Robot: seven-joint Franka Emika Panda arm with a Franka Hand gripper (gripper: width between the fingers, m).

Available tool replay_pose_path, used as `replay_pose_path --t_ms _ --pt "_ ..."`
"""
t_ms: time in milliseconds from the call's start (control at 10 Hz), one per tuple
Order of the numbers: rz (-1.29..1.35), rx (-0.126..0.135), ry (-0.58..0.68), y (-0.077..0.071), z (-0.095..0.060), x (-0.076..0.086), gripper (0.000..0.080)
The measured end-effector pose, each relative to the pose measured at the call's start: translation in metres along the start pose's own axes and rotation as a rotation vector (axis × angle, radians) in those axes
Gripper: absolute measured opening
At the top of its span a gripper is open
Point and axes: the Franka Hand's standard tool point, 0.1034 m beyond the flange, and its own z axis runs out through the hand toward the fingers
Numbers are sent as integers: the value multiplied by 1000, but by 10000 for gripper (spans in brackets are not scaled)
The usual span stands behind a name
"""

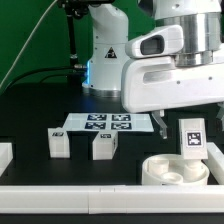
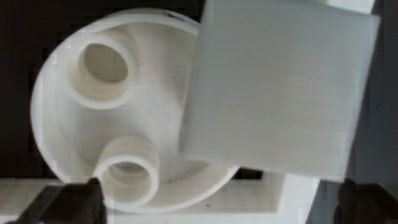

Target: Assemble stool

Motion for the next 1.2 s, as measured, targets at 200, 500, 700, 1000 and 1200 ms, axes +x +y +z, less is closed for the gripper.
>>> replay_pose_path --t_ms 200,500,700,1000,1200 --pt "91 19 -44 0 7 -11 649" --pt "161 40 -56 6 13 -12 649" --pt "163 38 -57 4 15 -13 649" --pt "163 38 -57 4 15 -13 527" --pt "163 38 -57 4 15 -13 347"
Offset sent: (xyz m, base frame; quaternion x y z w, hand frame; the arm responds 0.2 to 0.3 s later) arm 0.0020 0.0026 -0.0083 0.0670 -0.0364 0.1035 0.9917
